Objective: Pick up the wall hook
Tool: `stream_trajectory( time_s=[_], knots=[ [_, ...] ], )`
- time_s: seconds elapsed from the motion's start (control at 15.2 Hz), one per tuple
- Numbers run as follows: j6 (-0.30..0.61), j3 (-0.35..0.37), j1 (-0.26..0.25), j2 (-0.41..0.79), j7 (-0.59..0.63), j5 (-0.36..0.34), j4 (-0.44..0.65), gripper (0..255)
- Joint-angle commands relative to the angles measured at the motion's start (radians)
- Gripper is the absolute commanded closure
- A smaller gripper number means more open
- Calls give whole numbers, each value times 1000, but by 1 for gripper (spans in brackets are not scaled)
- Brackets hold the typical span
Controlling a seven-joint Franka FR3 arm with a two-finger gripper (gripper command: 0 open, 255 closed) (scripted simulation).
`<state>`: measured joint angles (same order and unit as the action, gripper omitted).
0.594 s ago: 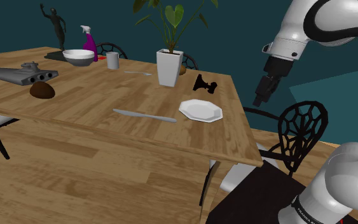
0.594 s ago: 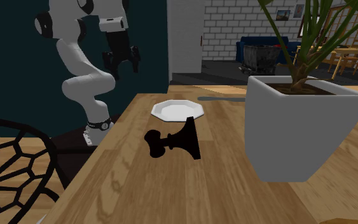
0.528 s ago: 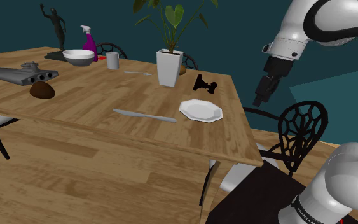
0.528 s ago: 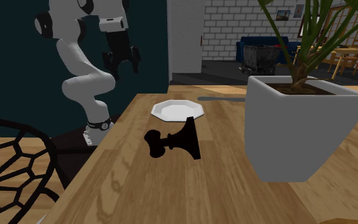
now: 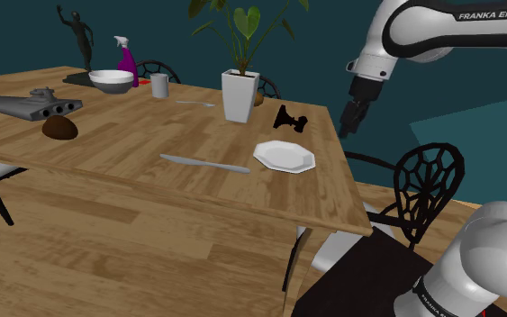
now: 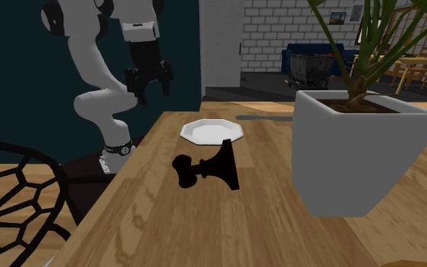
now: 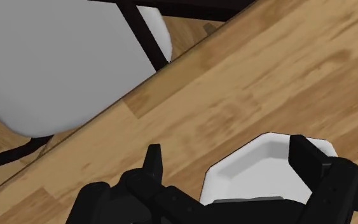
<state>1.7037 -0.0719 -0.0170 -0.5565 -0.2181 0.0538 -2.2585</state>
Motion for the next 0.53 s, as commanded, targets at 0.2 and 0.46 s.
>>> stream_trajectory(
  time_s=[0.2,0.46],
  knots=[
    [40,-40,-4,196,-97,-20,148,0],
    [51,-65,-5,356,-171,-22,291,0]
  ],
)
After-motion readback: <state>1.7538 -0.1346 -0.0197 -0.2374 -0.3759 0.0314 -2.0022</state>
